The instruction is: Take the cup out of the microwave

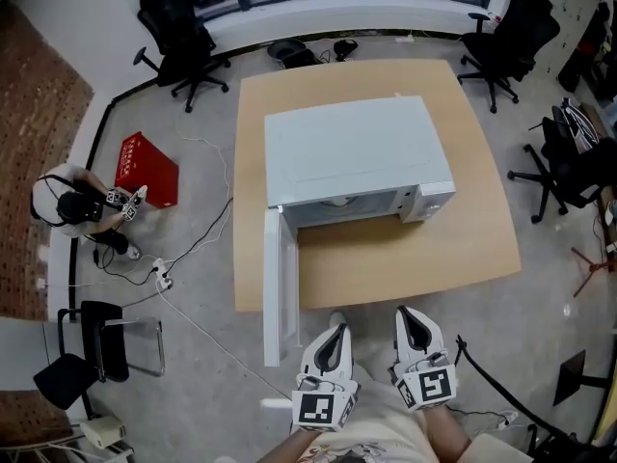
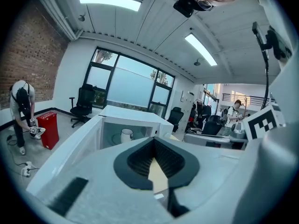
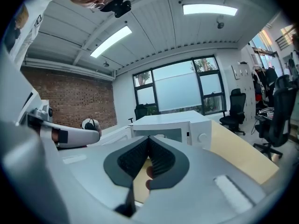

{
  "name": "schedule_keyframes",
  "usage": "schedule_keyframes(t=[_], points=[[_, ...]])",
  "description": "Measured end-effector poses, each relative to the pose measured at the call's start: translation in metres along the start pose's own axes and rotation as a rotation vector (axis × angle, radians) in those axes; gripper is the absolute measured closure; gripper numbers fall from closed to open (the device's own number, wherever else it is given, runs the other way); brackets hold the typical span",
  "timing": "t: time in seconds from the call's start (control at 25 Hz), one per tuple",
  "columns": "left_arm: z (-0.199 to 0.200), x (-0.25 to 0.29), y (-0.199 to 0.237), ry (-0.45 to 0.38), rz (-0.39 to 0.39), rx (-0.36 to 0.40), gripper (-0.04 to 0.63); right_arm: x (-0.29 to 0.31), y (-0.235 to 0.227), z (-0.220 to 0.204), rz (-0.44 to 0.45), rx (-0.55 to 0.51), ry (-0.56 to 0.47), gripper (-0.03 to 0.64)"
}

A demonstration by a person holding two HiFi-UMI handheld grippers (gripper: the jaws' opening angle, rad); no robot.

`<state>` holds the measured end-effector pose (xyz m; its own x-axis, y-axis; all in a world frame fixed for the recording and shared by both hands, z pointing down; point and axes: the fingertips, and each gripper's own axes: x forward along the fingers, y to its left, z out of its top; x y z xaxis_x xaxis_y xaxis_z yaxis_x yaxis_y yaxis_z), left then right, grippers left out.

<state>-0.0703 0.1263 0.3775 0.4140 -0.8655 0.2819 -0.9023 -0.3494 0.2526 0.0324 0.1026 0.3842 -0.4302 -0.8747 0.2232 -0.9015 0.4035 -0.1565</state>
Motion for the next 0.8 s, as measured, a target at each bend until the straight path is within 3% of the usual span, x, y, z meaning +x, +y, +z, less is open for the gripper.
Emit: schedule_keyframes(t=[0.36,0.52,0.56,0.6,0.68,0.8], points=[[0.016,0.049,0.031,-0.006,0.036,0.012,0.594,0.062,-0.008,0.015,0.023,-0.006,-0.006,0.610],[0.026,0.078,0.040,-0.074,0.064,0.004,0.592,0.082,-0.011,0.008,0.047,-0.017,0.010,0.611],[0.025,0.085,0.042,-0.075,0.062,0.010,0.576,0.086,-0.013,0.005,0.048,-0.013,0.015,0.611],[0.021,0.093,0.044,-0.069,0.061,0.014,0.511,0.089,-0.016,0.002,0.048,-0.008,0.021,0.611],[0.011,0.111,0.050,-0.043,0.070,0.036,0.490,0.095,-0.023,-0.003,0.045,0.002,0.031,0.611],[-0.003,0.141,0.064,-0.025,0.105,0.070,0.396,0.104,-0.036,-0.013,0.038,0.016,0.042,0.611]])
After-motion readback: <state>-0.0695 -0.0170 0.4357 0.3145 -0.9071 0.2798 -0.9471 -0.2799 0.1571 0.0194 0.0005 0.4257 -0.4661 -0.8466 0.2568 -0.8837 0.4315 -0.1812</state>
